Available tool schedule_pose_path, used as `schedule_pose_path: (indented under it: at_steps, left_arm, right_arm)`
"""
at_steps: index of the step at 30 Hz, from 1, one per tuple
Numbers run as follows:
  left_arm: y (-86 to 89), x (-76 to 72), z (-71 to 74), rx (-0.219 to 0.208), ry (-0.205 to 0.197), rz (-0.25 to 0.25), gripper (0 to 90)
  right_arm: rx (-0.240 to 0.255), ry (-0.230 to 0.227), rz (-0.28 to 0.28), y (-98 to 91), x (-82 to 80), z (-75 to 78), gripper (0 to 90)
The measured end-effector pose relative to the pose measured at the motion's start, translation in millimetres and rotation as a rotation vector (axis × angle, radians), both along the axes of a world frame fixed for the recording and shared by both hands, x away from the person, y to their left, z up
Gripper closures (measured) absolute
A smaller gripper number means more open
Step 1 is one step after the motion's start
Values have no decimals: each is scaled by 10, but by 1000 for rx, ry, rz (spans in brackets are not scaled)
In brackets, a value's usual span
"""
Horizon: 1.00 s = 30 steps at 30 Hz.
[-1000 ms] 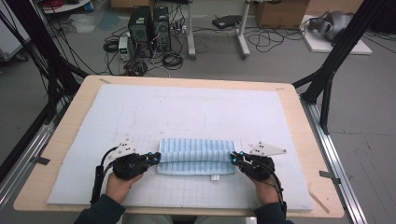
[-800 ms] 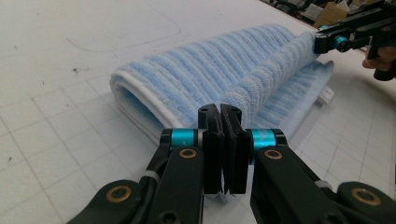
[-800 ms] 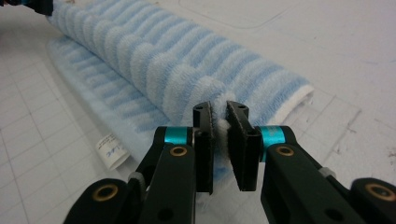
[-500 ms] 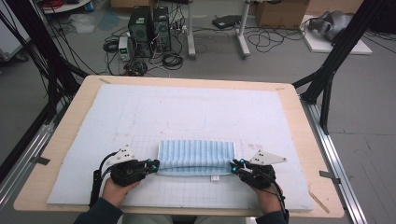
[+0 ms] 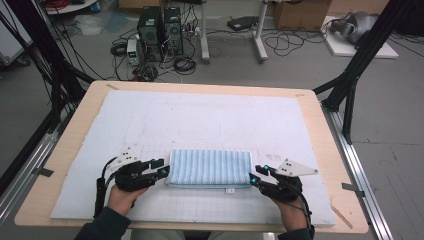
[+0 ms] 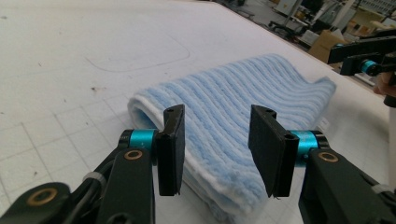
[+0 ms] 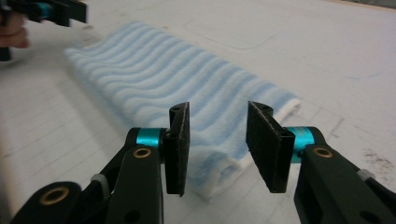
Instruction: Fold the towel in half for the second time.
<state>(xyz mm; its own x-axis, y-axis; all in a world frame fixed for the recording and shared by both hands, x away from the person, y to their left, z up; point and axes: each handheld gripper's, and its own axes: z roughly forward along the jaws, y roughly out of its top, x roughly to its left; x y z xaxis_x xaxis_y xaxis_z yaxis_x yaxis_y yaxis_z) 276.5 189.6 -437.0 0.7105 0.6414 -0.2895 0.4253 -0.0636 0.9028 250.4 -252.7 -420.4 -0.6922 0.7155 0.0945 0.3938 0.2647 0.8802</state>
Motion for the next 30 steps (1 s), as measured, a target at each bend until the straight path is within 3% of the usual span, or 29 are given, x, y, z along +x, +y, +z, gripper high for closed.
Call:
schedule_pose_path:
  at_steps: [3,6,7,13,18,23,27,30]
  left_arm:
    - [-63,32,-8,16,-15,-10,605]
    - [-150,44,-52,48,-31,-64,820]
    - [-173,50,-69,55,-24,-72,834]
    - [-281,49,-127,135,22,-76,834]
    - [-326,23,-140,225,66,-73,830]
    - [-351,-2,-143,272,86,-77,845]
    - [-331,-41,-131,270,99,-80,854]
    - [-305,-17,-96,211,96,-74,767]
  right_arm:
    - [-38,1,-36,94,132,-36,613]
    - [-56,20,-17,199,200,-79,622]
    - [-61,30,-3,235,210,-93,625]
    - [-156,60,67,371,206,-187,634]
    - [-171,75,76,348,172,-244,634]
    - [-182,71,80,338,153,-250,632]
    - [-166,81,83,317,141,-260,624]
    - [-140,80,95,305,156,-222,588]
